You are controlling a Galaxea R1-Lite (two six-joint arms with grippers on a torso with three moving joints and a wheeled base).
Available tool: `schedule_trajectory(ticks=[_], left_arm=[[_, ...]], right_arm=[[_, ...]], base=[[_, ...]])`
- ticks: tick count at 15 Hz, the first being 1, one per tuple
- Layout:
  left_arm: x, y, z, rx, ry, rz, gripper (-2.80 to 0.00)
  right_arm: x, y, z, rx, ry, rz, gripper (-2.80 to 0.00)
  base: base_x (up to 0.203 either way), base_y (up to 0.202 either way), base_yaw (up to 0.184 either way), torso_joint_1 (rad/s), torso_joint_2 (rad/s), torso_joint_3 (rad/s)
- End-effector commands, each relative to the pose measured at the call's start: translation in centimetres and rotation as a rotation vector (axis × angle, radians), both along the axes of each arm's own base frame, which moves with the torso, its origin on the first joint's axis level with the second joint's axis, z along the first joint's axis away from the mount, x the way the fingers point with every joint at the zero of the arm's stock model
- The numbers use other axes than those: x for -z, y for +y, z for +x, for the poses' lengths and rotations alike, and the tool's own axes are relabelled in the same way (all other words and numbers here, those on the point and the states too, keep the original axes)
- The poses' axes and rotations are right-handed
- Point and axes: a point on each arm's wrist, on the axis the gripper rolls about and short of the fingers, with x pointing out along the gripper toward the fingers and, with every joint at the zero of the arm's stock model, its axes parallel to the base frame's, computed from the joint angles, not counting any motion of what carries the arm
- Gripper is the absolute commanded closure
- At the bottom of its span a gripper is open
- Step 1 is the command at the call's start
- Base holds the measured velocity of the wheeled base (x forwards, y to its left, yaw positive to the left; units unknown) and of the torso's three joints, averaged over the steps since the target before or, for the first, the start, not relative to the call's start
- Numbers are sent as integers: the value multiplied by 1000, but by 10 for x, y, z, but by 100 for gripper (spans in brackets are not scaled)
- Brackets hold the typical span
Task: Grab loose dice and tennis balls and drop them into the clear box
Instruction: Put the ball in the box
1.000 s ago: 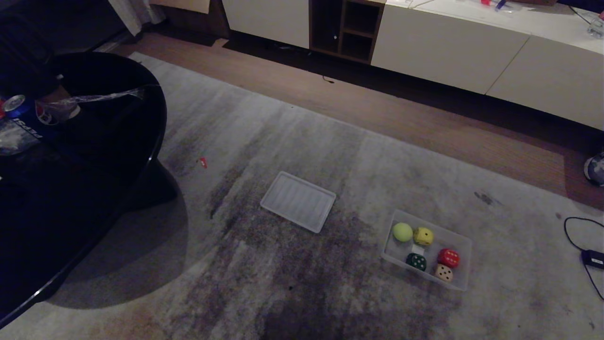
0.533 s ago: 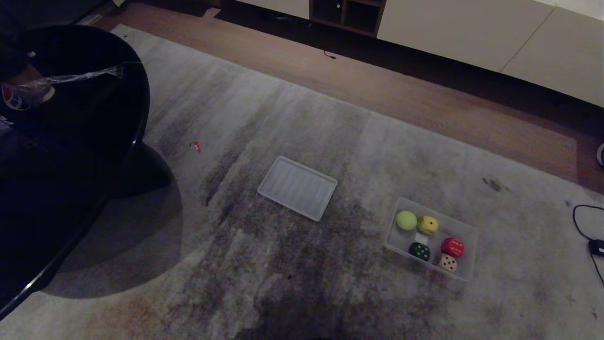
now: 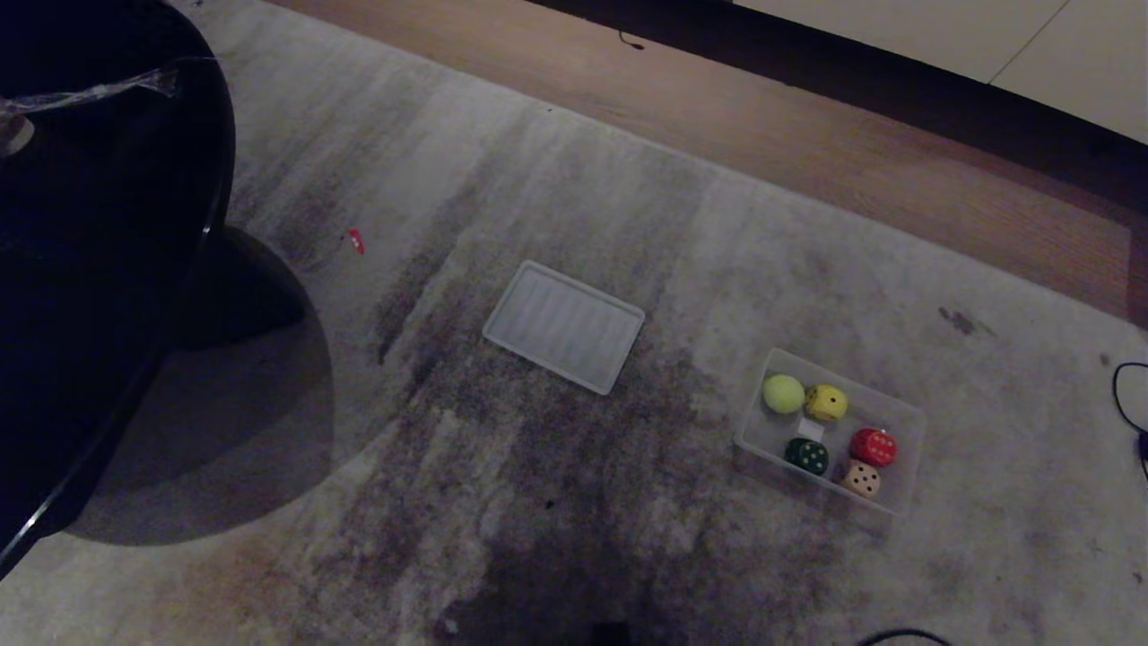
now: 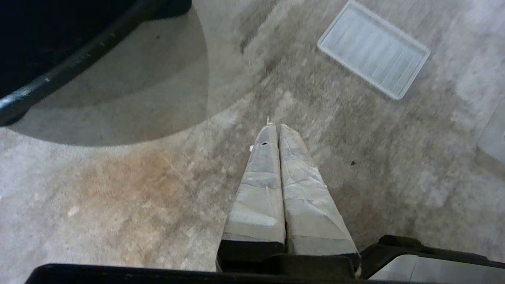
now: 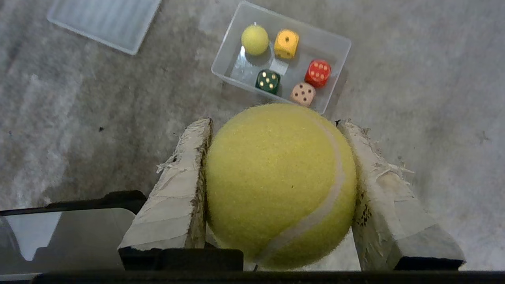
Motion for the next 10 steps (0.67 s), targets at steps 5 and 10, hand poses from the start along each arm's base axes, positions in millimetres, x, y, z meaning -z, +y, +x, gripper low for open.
schedule_trajectory(ticks=[5, 10], left_arm=[[0, 0, 0, -1, 3, -2, 0], [0, 0, 0, -1, 3, -1, 0]], right_arm=[[0, 0, 0, 0, 2, 1, 0], [0, 0, 0, -1, 2, 1, 0]], base=[[0, 0, 0, 4, 6, -196], [0, 0, 0, 3, 2, -200]])
